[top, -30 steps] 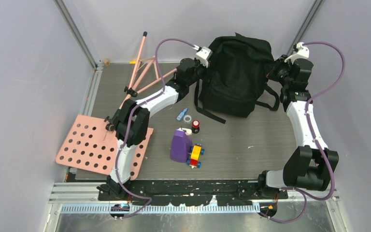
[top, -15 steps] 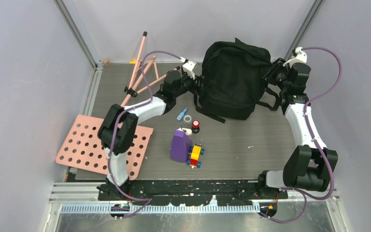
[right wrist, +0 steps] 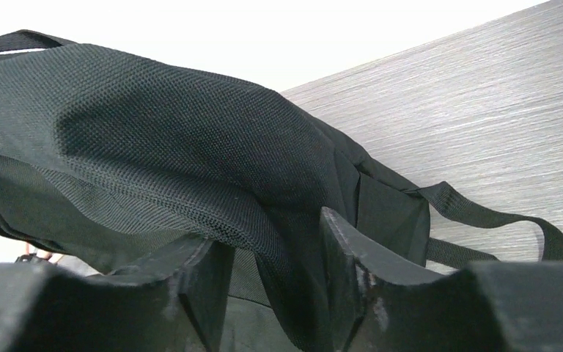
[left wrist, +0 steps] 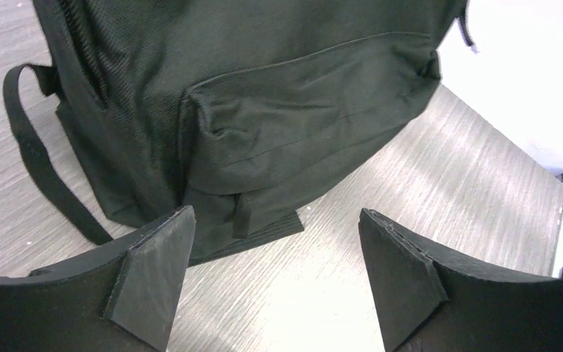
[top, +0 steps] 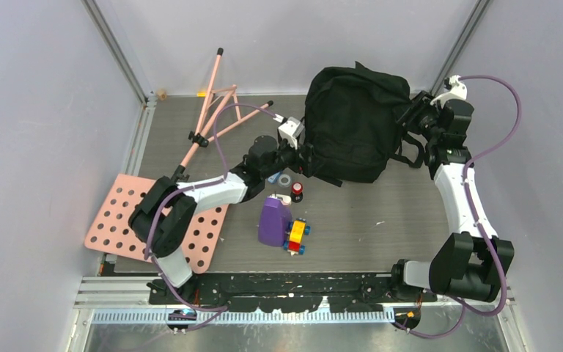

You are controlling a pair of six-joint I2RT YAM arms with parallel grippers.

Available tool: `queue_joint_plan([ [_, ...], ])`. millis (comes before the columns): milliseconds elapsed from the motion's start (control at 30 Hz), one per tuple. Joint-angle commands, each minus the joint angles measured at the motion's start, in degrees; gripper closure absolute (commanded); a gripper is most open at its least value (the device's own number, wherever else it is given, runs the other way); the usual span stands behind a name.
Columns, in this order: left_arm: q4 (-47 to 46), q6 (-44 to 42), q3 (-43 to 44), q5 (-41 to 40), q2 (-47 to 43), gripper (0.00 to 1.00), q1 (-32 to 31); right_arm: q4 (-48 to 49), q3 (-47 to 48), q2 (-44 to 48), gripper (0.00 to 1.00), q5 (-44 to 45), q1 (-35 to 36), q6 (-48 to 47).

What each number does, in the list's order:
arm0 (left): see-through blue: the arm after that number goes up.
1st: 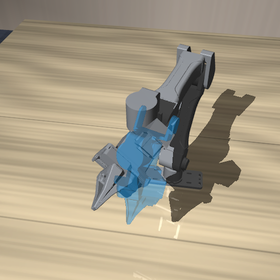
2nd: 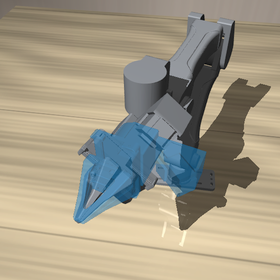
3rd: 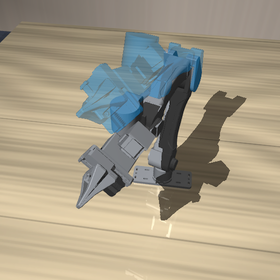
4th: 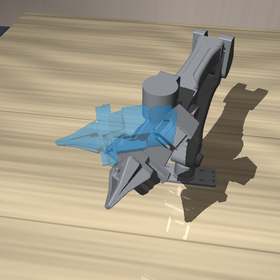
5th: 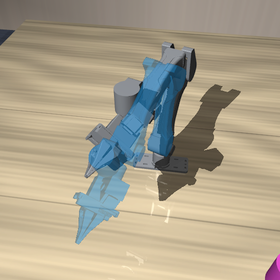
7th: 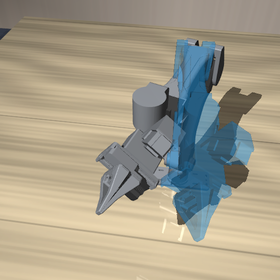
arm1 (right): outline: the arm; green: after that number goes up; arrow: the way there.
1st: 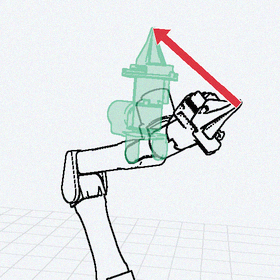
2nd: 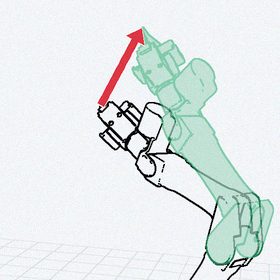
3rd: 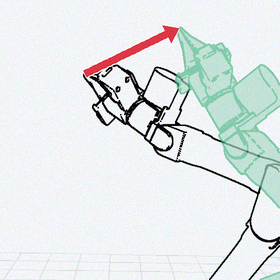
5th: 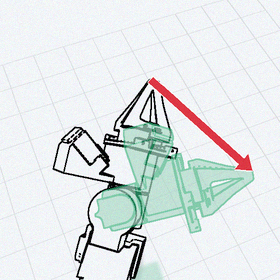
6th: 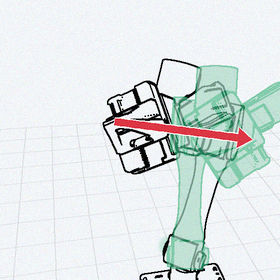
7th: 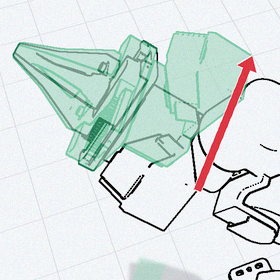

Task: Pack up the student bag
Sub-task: Adjust the student bag at the center of the board.

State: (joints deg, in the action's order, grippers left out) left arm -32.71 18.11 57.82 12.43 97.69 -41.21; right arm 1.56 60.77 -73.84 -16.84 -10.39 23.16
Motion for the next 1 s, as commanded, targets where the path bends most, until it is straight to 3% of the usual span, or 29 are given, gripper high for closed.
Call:
queue_joint_plan([
  [0, 0.2, 0.4, 2.3, -3.2, 1.7, 0.17, 0.6, 0.5, 0.7, 3.0, 0.46, -0.9, -0.2, 0.1],
  [200, 2.2, 1.5, 4.3, -3.2, 4.4, 0.34, 0.5, -2.0, 1.3, 4.7, 0.34, -0.7, -0.1, -1.0],
  [533, 5.3, 0.2, 9.6, -4.1, 10.5, 0.39, -0.8, -3.2, 2.1, 4.9, 0.29, -5.2, -0.1, -2.6],
  [833, 5.2, -0.7, 9.8, -5.8, 12.2, 0.81, -3.5, -4.6, 2.8, 3.9, 0.3, -5.2, 0.3, -3.8],
  [967, 5.3, 2.0, 9.1, -7.8, 11.6, 0.94, -6.0, -3.4, 2.0, 4.0, 0.37, -2.5, 0.5, -2.1],
])
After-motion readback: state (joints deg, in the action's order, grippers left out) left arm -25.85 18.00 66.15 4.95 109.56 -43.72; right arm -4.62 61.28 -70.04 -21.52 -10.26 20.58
